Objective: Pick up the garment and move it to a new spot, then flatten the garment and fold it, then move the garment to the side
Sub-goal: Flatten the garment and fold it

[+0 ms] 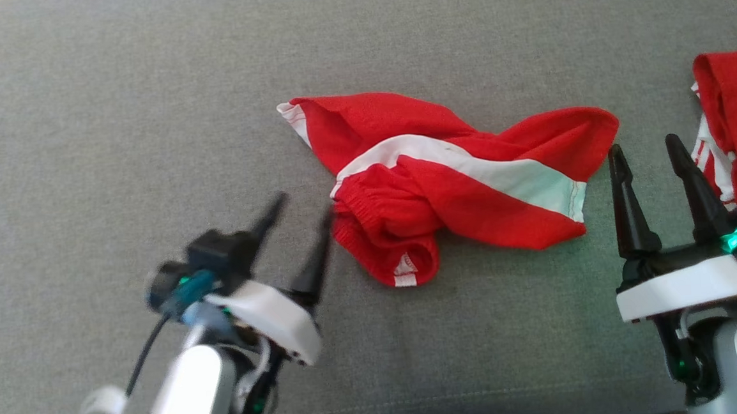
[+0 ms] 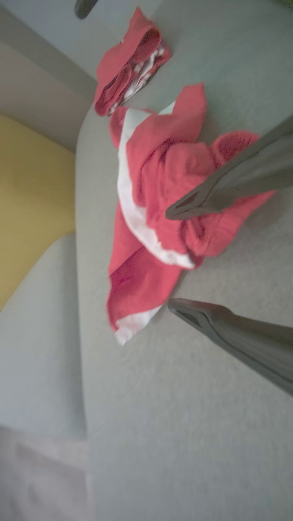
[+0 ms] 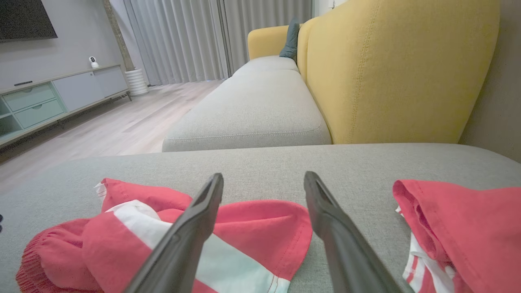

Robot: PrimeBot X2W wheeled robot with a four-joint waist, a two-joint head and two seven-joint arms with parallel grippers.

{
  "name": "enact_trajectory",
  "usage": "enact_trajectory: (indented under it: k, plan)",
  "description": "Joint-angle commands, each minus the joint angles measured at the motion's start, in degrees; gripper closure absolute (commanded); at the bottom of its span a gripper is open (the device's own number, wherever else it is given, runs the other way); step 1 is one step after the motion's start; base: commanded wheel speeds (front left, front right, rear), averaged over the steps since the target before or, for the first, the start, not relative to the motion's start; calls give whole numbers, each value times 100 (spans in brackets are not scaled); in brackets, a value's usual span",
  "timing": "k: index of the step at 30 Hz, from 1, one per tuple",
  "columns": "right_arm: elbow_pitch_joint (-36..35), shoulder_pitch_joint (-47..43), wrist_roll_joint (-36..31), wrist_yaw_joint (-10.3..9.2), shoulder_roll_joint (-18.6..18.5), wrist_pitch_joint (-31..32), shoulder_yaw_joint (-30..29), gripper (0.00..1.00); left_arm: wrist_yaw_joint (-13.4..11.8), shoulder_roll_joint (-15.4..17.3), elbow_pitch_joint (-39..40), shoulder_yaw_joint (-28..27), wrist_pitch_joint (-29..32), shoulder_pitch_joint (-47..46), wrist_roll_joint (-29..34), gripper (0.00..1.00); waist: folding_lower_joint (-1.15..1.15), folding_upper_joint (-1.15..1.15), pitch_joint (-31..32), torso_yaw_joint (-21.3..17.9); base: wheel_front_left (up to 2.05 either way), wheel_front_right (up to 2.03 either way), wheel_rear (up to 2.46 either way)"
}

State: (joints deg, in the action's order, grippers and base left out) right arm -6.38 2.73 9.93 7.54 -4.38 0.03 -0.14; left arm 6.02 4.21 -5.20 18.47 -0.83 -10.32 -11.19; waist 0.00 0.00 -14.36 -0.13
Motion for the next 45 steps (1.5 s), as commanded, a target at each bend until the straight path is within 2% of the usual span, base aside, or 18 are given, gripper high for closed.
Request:
enact_trajectory:
  k: [1,5,8,19,20,22,31,35,39,45]
  plan:
    - [-157,108,4,-5,-1,39,144,0,39,-5,224,3,283,-208,-162,0,0,0,-50,-45,0,0,0]
    - [-132,127,39,-5,18,36,153,0,94,-34,228,292,884,-276,-586,0,0,0,-136,-113,0,0,0]
    - [-106,154,58,-5,30,21,161,0,110,-11,250,378,1101,-329,-769,0,0,0,-185,-165,0,0,0]
    - [21,201,148,-5,70,-31,196,0,131,98,259,528,1171,-469,-1099,2,0,0,-214,-313,0,0,0]
    - [27,203,159,-5,73,-35,195,0,132,114,250,554,1190,-473,-1120,52,0,0,-210,-323,0,0,0]
    - [37,205,175,-5,77,-38,185,0,134,137,246,577,1181,-483,-1172,100,0,0,-201,-336,0,0,0]
    - [92,180,248,-5,93,-11,165,0,-41,428,340,341,489,-869,-727,100,0,0,-108,-332,0,0,0]
    - [114,160,282,-5,97,9,166,0,-24,638,391,362,436,-1059,-541,100,0,0,-55,-319,0,0,0]
    - [120,127,294,-5,100,30,136,0,58,812,450,722,738,-843,-595,100,0,0,-27,-314,0,0,0]
    - [90,108,316,-5,106,75,62,0,129,1136,476,1591,1230,-232,-787,100,0,0,-78,-243,0,0,0]
